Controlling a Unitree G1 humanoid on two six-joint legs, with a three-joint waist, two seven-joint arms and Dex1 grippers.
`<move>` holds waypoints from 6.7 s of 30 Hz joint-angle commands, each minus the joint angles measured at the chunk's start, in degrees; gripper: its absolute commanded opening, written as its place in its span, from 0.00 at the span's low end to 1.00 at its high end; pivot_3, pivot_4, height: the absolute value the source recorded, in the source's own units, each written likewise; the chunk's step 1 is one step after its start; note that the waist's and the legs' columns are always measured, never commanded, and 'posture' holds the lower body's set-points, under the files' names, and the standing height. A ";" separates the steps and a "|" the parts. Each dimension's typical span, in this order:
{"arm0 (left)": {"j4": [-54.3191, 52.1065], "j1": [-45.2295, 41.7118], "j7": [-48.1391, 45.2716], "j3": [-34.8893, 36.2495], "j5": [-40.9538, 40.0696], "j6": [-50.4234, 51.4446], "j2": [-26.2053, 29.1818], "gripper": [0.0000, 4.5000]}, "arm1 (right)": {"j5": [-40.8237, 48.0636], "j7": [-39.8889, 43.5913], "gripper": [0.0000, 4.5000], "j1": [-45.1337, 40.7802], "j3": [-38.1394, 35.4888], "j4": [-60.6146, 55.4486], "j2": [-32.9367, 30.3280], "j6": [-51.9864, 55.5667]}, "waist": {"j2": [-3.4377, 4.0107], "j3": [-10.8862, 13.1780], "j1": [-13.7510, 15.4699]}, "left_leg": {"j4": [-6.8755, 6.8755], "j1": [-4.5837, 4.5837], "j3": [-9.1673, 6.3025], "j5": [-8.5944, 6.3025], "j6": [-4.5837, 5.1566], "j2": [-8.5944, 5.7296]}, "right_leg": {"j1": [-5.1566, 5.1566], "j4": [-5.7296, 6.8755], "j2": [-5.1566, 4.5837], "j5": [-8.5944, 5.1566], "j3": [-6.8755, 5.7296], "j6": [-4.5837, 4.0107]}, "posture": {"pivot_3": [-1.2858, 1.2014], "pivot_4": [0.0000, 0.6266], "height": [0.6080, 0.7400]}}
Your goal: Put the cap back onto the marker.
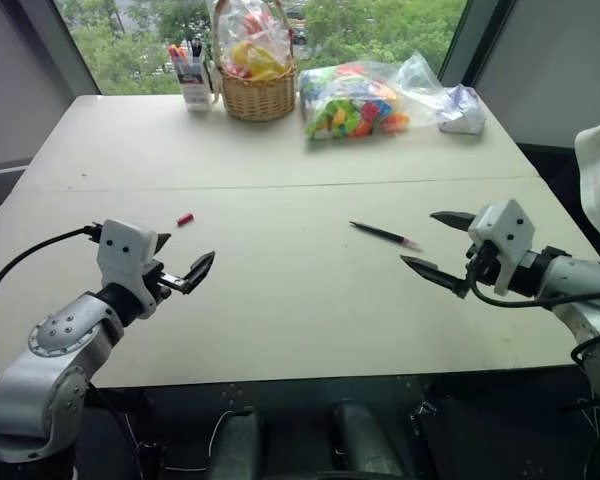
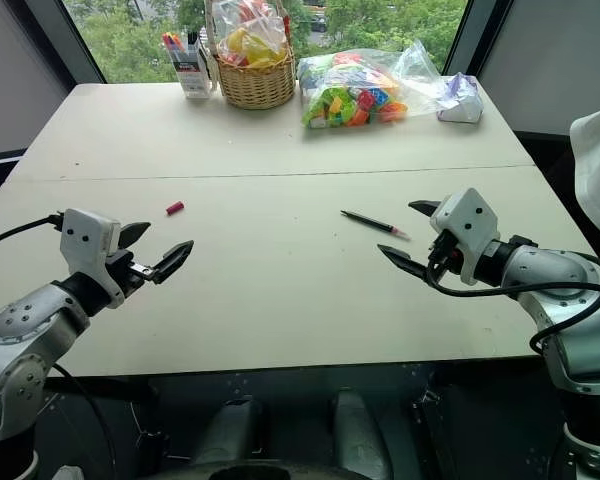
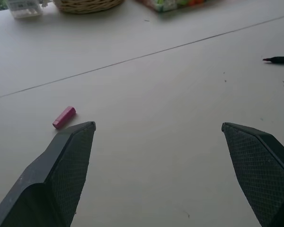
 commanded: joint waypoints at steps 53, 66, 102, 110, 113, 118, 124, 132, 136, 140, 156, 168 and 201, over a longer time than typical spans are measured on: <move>106.28 -49.20 -20.85 -14.22 26.96 -52.18 1.47 0.99 | -3.68 -8.41 1.00 6.82 0.34 -9.50 4.29 -0.46 | -0.04 0.00 0.17 | 0.02 -0.05 -0.01 0.00 0.00 -0.04 | -0.01 0.01 0.00 0.18 -0.06 0.32 | 0.52 0.24 1.00; 109.50 -51.67 -21.03 -13.83 28.59 -51.49 1.42 0.50 | -4.39 -8.37 1.00 6.61 0.41 -9.23 4.25 -0.75 | -0.04 0.00 0.07 | 0.08 -0.02 -0.02 0.00 0.01 -0.05 | 0.04 0.05 0.01 0.19 -0.06 0.35 | 0.52 0.24 1.00; 43.60 -26.41 -35.17 -14.06 11.71 -19.85 2.33 0.01 | -6.66 6.36 1.00 -11.26 8.29 23.05 4.20 -13.35 | -0.04 0.01 -0.06 | 0.40 -0.06 -0.04 -0.01 0.02 0.02 | 0.04 0.23 0.02 0.19 -0.02 0.34 | 0.52 0.24 1.00; 37.61 -23.96 -32.63 -13.46 9.84 -16.71 3.30 0.01 | -9.64 13.60 1.00 -24.15 12.67 43.52 6.81 -20.98 | 0.04 0.06 -0.55 | 0.44 -0.03 0.02 -0.02 0.03 0.02 | 0.05 0.22 0.02 0.20 0.00 0.34 | 0.52 0.24 1.00; 35.91 -23.00 -32.09 -13.11 8.97 -15.88 3.76 0.01 | -10.70 15.33 1.00 -28.27 13.54 50.55 8.17 -23.35 | 0.04 0.06 -0.41 | 0.44 -0.05 -0.01 -0.02 0.03 0.02 | 0.05 0.23 0.03 0.20 -0.01 0.34 | 0.52 0.24 1.00; 32.79 -21.48 -32.06 -12.36 6.86 -14.62 5.16 0.01 | -13.33 17.57 1.00 -33.73 15.25 61.07 10.82 -27.47 | 0.05 0.06 -0.37 | 0.44 -0.06 0.01 -0.01 0.03 0.01 | 0.05 0.22 -0.01 0.20 0.00 0.34 | 0.52 0.24 1.00; 30.43 -21.36 -31.47 -11.63 4.88 -13.51 6.39 0.01 | -16.32 18.27 1.00 -38.01 15.91 71.49 13.20 -32.29 | 0.08 0.08 -0.36 | 0.44 -0.06 0.01 -0.01 0.02 0.00 | 0.05 0.22 -0.04 0.20 0.00 0.33 | 0.52 0.24 1.00; 29.24 -20.95 -30.28 -11.46 3.85 -13.26 7.06 0.01 | -19.53 17.52 1.00 -42.40 15.84 82.54 14.38 -37.08 | 0.09 0.09 -0.51 | 0.43 -0.06 0.02 -0.01 0.02 -0.01 | 0.04 0.21 -0.05 0.20 0.00 0.33 | 0.52 0.24 1.00; 28.76 -20.66 -29.96 -11.49 3.72 -13.34 7.06 0.01 | -20.93 17.44 1.00 -43.31 15.77 85.66 14.46 -38.15 | 0.10 0.10 -0.55 | 0.43 -0.06 0.02 -0.01 0.02 -0.01 | 0.05 0.21 -0.05 0.20 0.00 0.33 | 0.52 0.24 1.00; 28.73 -20.82 -29.67 -11.54 3.65 -13.41 7.06 0.01 | -21.81 17.44 1.00 -43.86 15.53 87.53 14.54 -38.93 | 0.10 0.10 -0.59 | 0.43 -0.06 0.02 -0.01 0.02 -0.01 | 0.05 0.21 -0.05 0.20 0.00 0.33 | 0.52 0.24 1.00; 28.90 -21.59 -32.04 -13.19 2.51 -13.69 7.63 0.00 | -23.99 19.15 0.01 -44.52 15.70 90.07 15.20 -38.84 | 0.10 0.10 -1.57 | 0.42 -0.06 0.00 -0.01 0.02 -0.02 | 0.05 0.21 -0.06 0.20 -0.01 0.33 | 0.52 0.24 1.00; 36.85 -27.27 -41.99 -20.24 6.23 -22.92 7.85 0.00 | -25.32 23.12 0.01 -44.01 17.76 76.16 12.39 -44.38 | 0.29 0.21 -1.81 | 0.42 -0.06 0.01 -0.01 0.02 -0.04 | 0.04 0.22 -0.05 0.21 0.00 0.34 | 0.52 0.24 1.00; 53.03 -36.68 -51.78 -27.65 16.68 -44.57 1.80 0.00 | -21.70 29.23 0.01 -36.22 24.05 35.23 8.89 -27.44 | 0.36 0.26 -1.64 | 0.43 -0.11 0.00 -0.03 0.05 -0.04 | -0.01 0.24 -0.04 0.21 -0.01 0.34 | 0.52 0.24 1.00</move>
